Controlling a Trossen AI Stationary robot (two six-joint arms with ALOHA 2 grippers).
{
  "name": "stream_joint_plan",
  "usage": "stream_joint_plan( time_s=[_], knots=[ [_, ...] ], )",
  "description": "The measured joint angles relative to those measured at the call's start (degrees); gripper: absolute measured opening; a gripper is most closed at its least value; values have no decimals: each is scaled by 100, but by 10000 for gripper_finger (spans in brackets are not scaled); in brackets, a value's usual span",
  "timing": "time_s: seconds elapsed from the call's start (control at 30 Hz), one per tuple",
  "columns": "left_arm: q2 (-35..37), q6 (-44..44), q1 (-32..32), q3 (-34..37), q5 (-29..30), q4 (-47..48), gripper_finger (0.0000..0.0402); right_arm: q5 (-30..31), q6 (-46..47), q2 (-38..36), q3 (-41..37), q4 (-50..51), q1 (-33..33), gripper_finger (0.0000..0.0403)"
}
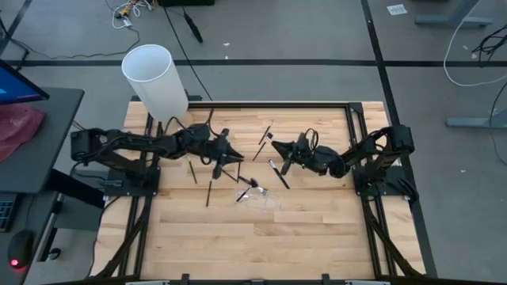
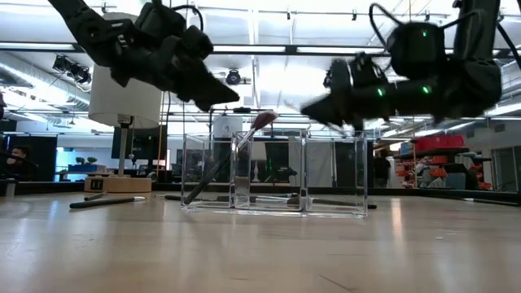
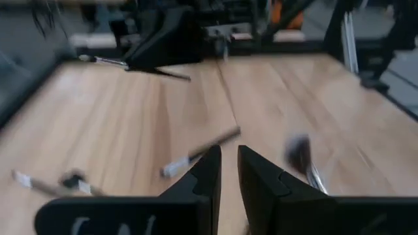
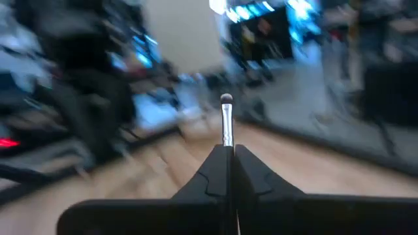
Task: Put items in baskets/containers
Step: Put the black eyeshadow brush into the transparent organizer
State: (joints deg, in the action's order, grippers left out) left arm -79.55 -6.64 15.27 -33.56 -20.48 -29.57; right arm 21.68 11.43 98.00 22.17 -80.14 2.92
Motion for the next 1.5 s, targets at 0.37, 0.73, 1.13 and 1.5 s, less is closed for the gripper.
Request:
stream_joint_plan(
  time_s=[0.37, 0.73, 1.13, 1.5],
  knots=[
    [-633, 483, 7, -2, -421, -2797, 53, -1785, -964, -9, 1156, -384, -357, 5],
    [-633, 780, -116, -26, -889, -4038, 148, -1817, -1253, -11, 1379, -395, -520, 5],
    [-633, 447, -609, -26, 127, -4257, 190, -1812, -1380, -15, 1585, 18, -518, 6],
    [-633, 445, -616, -26, 141, -4449, 71, -1820, -1343, -15, 1585, 107, -518, 6]
  ],
)
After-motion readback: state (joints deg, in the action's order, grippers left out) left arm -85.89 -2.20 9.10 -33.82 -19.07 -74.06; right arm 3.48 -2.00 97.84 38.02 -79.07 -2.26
